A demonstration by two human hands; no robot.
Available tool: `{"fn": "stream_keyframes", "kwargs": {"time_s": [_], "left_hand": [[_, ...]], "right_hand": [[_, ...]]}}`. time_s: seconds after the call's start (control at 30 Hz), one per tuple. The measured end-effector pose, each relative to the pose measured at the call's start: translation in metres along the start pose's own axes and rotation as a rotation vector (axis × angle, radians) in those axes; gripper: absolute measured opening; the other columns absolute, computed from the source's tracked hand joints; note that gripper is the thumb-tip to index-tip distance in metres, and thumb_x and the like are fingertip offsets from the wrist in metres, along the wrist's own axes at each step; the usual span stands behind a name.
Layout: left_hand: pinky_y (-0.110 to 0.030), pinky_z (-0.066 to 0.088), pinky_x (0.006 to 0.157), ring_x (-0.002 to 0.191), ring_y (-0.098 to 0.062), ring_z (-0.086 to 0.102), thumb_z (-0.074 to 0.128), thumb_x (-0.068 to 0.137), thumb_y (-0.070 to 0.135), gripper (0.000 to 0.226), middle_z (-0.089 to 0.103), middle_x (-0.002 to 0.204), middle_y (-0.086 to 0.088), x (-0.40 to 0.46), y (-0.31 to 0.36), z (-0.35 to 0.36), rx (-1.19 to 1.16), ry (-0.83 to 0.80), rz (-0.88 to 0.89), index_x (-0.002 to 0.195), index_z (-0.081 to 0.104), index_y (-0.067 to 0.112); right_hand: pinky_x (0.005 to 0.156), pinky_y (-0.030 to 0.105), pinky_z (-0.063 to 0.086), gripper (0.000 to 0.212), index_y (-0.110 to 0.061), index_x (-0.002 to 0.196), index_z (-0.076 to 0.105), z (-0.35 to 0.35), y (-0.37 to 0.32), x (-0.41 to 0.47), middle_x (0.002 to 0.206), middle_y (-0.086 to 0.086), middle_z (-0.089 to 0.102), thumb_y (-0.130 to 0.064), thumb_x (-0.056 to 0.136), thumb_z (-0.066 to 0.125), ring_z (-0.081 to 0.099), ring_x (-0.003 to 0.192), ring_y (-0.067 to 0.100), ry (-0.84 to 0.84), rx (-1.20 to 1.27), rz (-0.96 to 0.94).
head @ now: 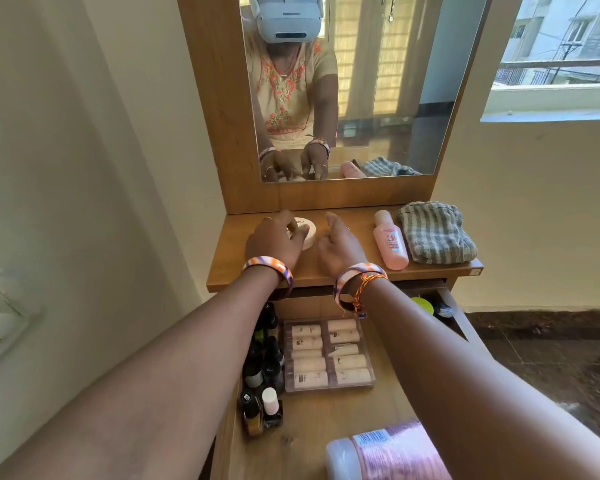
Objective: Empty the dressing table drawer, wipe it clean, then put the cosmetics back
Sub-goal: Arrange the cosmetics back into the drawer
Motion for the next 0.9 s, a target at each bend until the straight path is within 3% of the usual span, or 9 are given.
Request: {"fn": "stream_keyframes", "kwargs": {"time_s": [0.1, 0.33, 0.47, 0.67, 0.77, 0.9], "left_hand": [[-0.028, 0.040, 0.071, 0.102, -0.029, 0.058, 0.060, 0.088, 0.032, 0.023, 0.064, 0.110, -0.012, -0.011, 0.006, -0.003, -0.063, 0.009, -0.036, 0.095, 0.060, 0.010], [-0.032, 0.046, 0.083, 0.110, -0.028, 0.058, 0.069, 0.083, 0.027, 0.042, 0.060, 0.121, -0.013, -0.039, 0.020, -0.018, -0.042, -0.012, -0.114, 0.118, 0.056, 0.008], [-0.029, 0.045, 0.081, 0.108, -0.025, 0.059, 0.079, 0.073, 0.024, 0.046, 0.063, 0.117, -0.010, -0.071, 0.021, -0.028, -0.143, -0.012, -0.195, 0.111, 0.059, 0.006], [-0.031, 0.055, 0.085, 0.095, -0.020, 0.064, 0.080, 0.072, 0.018, 0.037, 0.068, 0.103, -0.007, -0.127, 0.039, -0.016, -0.371, -0.108, -0.190, 0.104, 0.065, 0.006], [-0.024, 0.052, 0.081, 0.084, -0.016, 0.061, 0.076, 0.076, 0.018, 0.024, 0.068, 0.092, -0.005, -0.144, 0.045, 0.006, -0.384, -0.181, -0.218, 0.096, 0.069, 0.007], [-0.023, 0.046, 0.079, 0.084, -0.018, 0.059, 0.067, 0.084, 0.011, 0.017, 0.070, 0.100, -0.008, -0.161, 0.043, 0.037, -0.490, -0.266, -0.320, 0.099, 0.069, 0.005]], "right_hand": [[0.104, 0.027, 0.035, 0.042, -0.010, 0.140, 0.040, 0.000, -0.002, -0.003, 0.141, 0.011, 0.049, -0.010, 0.098, 0.038, 0.045, 0.129, 0.024, 0.000, -0.054, -0.026], [0.098, 0.023, 0.041, 0.038, -0.014, 0.132, 0.053, -0.008, 0.003, -0.029, 0.133, 0.007, 0.057, -0.007, 0.095, 0.046, 0.055, 0.119, 0.019, -0.036, 0.106, 0.008], [0.100, 0.038, 0.049, 0.038, -0.011, 0.120, 0.063, -0.019, 0.017, -0.065, 0.116, 0.009, 0.068, 0.002, 0.084, 0.059, 0.064, 0.108, 0.022, -0.005, 0.267, 0.035], [0.089, 0.028, 0.054, 0.040, -0.003, 0.117, 0.062, -0.045, 0.057, -0.127, 0.111, 0.010, 0.067, 0.007, 0.079, 0.067, 0.064, 0.099, 0.017, -0.044, 0.456, 0.175], [0.094, 0.039, 0.052, 0.029, -0.014, 0.093, 0.068, -0.054, 0.083, -0.144, 0.105, 0.013, 0.069, 0.006, 0.072, 0.074, 0.066, 0.100, 0.025, 0.043, 0.438, 0.251], [0.086, 0.033, 0.055, 0.031, -0.016, 0.075, 0.064, -0.067, 0.102, -0.153, 0.092, 0.012, 0.069, 0.009, 0.064, 0.078, 0.065, 0.089, 0.022, 0.165, 0.300, 0.270]]}}
Point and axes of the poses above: each hand's wrist, its own x-axis towards the middle knuckle, its own z-axis out of the palm, y = z × x, the point moved 4 cm from there along x, towards the middle knuckle
